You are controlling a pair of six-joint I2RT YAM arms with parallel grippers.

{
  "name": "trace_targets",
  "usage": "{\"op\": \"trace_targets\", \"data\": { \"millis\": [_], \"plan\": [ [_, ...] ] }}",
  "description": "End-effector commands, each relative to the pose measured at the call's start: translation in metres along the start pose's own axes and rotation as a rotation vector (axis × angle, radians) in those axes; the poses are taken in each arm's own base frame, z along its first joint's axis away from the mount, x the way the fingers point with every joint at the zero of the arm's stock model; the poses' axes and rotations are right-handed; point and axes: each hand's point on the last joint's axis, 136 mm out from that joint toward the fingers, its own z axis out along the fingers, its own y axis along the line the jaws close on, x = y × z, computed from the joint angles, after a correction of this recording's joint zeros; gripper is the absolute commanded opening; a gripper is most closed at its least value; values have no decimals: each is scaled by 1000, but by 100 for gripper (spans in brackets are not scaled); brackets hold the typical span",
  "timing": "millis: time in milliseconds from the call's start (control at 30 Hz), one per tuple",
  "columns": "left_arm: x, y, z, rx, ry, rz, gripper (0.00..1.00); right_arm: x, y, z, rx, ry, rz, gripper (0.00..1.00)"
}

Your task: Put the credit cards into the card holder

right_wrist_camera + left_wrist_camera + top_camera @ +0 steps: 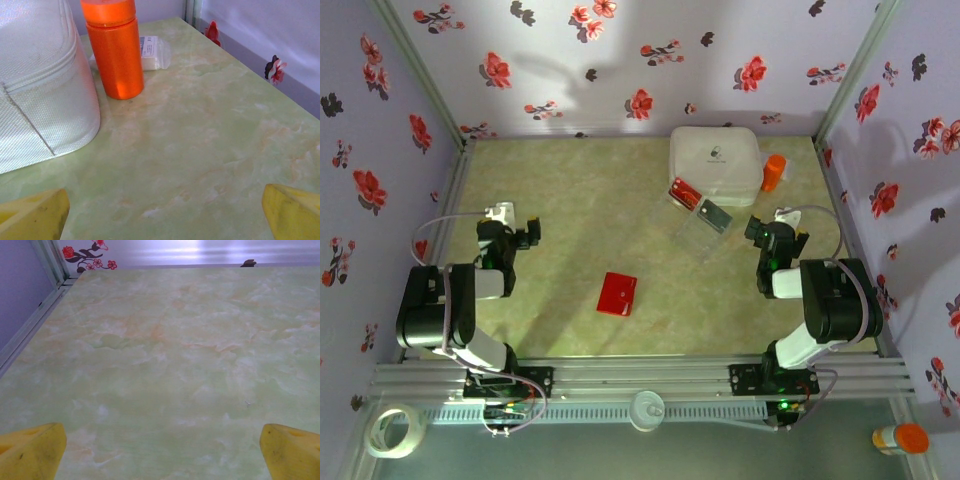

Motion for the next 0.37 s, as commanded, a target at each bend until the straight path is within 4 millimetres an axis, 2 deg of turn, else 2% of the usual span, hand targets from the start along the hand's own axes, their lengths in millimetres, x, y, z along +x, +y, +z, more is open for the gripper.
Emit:
{"op": "trace_targets", "data": {
  "millis": [0, 333],
  "plan": [
    [0, -3, -1, 13, -8, 3, 100, -8, 1, -1, -4, -27, -8, 99],
    [0, -3, -1, 14, -7, 4, 100, -8, 5, 0, -22, -21, -20, 99]
  ]
}}
